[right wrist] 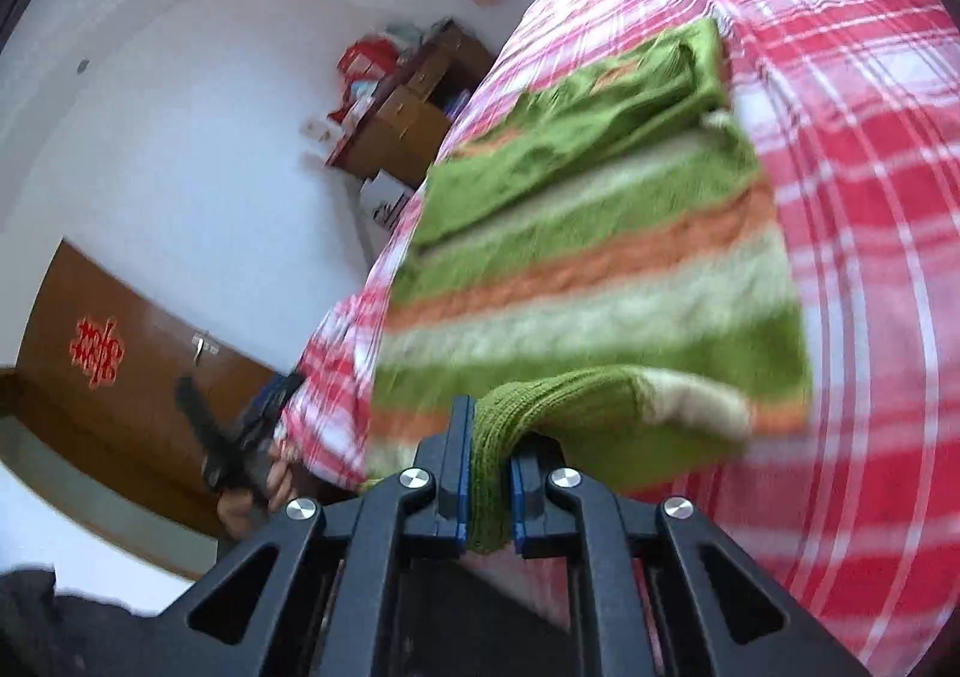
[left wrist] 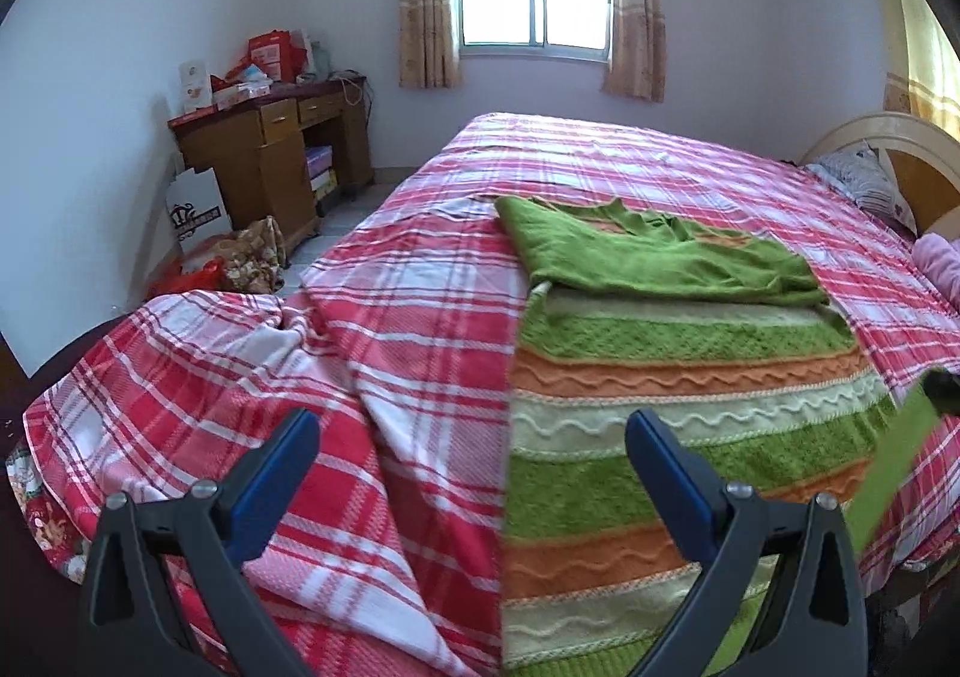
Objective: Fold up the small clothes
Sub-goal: 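Fold the hem up toward the collar with the right gripper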
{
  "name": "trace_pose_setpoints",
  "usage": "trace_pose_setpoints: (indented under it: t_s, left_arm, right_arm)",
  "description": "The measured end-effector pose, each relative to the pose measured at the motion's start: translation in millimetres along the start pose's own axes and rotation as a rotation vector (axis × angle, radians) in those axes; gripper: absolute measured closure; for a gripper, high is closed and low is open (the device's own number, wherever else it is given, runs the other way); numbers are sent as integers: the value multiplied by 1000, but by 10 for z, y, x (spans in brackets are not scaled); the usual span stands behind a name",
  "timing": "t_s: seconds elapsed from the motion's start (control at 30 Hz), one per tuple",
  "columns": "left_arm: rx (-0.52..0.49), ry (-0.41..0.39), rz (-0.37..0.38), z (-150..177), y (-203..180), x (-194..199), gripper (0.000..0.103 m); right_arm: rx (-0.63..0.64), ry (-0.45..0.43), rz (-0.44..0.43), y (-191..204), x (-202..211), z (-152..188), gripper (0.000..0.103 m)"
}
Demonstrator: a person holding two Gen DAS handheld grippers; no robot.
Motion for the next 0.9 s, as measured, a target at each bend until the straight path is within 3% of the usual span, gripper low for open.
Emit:
trace_pose_setpoints:
  t_s: [0.27,0.57,0.7,0.8,0.9]
  left_arm:
    - [-9,-7,59,-69,178,-16,0]
    - [-161,44,355,125,-202,-94,0]
    - [-139,144,316,268,-385,-449,0]
    - [-83,190,347,333,-474,-597,12]
    - [-56,233,300,404,-524,-727,21]
  right_arm:
    - [-130,-83,102,-447,-411,-673,94]
    - [-138,-95,143,-584,-603,-718,94]
    - [-129,-99,147,-584,-636,-694,94]
    - [-121,-102,159,-557,-664,-694,94]
    - [-124,-102,157,-523,-696,-671,94]
Point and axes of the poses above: each gripper's, at about its wrist camera, not at the fingertips, and x roughly against the way its jaws point, y to its left, z to its underside, the point moved 4 cm from there along -x, roughly the way its jaws point, and after that the axes turned 10 degrees about -x, right-handed, at the moved point
